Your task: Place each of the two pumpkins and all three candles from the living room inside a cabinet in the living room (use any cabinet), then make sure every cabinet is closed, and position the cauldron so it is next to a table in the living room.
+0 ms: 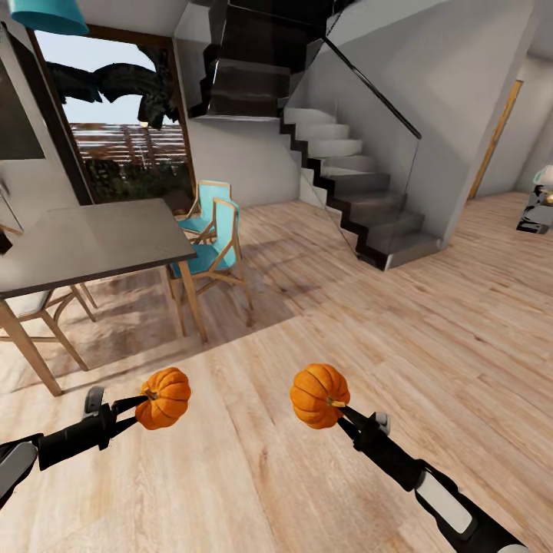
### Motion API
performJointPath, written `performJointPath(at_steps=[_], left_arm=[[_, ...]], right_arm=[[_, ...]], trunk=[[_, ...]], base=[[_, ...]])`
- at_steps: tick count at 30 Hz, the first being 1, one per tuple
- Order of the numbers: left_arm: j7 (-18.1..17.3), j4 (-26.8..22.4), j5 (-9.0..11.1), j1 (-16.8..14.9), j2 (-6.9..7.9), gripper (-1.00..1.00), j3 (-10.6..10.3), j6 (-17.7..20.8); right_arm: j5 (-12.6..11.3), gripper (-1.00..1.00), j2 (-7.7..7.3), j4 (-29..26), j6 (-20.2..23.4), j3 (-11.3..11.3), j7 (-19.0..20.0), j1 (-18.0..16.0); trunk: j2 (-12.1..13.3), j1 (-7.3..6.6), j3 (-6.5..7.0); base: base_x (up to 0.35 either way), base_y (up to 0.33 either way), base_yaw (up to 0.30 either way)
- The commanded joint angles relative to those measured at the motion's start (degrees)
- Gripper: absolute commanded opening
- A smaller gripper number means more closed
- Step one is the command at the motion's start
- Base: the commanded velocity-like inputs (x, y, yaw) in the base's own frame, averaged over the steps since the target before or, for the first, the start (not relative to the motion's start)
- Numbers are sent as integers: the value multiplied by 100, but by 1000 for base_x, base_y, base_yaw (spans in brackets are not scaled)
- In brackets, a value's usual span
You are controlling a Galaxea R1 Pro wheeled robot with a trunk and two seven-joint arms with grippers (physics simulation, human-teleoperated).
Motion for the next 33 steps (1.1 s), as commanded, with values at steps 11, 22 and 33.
performJointPath(at_steps=[11, 22, 33], left_arm=[[-5, 4, 96, -7, 5, -100, -16, 59], [-5, 4, 96, -7, 5, -100, -24, 57], [-5, 4, 96, -7, 5, -100, -25, 58]], right_arm=[[-76, -100, -4, 2, 57, 12, -16, -7], [-73, -100, 29, -2, 63, -3, -27, -7], [-73, -100, 44, -2, 63, -3, -34, -7]], trunk=[[-3, -1, -5], [-3, -1, 30], [-3, -1, 76]], base=[[-74, 252, 0], [-105, 79, 193], [-12, 1, 242]])
